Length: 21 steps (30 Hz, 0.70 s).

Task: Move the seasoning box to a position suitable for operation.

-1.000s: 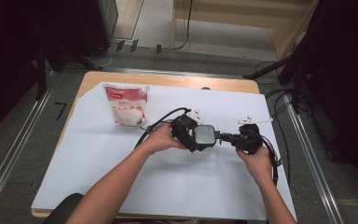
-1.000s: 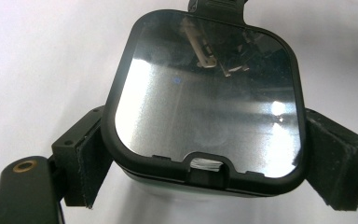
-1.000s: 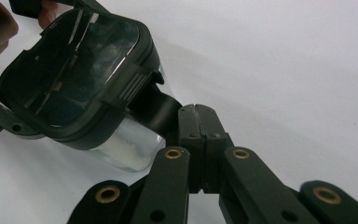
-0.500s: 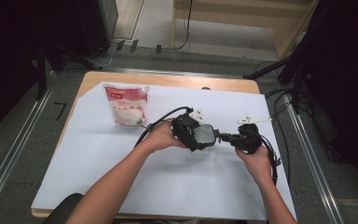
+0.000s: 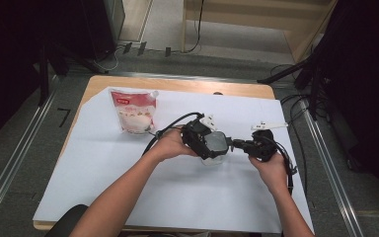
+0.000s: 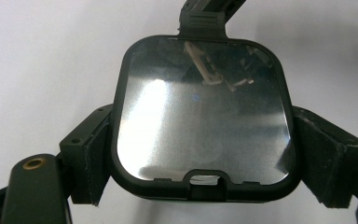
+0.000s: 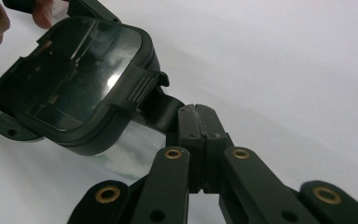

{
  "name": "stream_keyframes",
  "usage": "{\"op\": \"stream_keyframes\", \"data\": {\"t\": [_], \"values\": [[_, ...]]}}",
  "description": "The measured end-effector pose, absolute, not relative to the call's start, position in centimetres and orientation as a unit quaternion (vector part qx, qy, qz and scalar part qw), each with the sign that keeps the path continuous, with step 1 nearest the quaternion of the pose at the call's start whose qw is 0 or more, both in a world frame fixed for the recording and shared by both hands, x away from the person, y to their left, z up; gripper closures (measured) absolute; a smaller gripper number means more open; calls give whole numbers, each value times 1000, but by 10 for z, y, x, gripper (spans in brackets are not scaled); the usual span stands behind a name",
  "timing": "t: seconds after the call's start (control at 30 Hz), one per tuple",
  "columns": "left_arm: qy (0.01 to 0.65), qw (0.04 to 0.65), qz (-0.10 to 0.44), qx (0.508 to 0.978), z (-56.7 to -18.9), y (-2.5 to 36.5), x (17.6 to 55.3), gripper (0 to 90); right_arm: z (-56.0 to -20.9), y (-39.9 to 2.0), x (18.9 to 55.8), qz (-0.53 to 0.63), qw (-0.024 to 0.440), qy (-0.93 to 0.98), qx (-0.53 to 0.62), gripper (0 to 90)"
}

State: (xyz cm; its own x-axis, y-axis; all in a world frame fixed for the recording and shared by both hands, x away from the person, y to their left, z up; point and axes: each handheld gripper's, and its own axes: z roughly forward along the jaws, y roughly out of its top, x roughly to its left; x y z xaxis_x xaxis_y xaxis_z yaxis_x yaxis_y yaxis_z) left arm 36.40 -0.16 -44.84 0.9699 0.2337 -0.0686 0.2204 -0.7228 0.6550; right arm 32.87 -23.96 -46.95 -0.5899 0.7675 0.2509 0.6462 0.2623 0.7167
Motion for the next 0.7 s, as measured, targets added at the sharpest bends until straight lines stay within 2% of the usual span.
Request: {"op": "stream_keyframes", "data": {"t": [0.7], "values": [[120,361,3,925,-426,-11,363,188,-470,-240,325,410,63,790,452,900]]}}
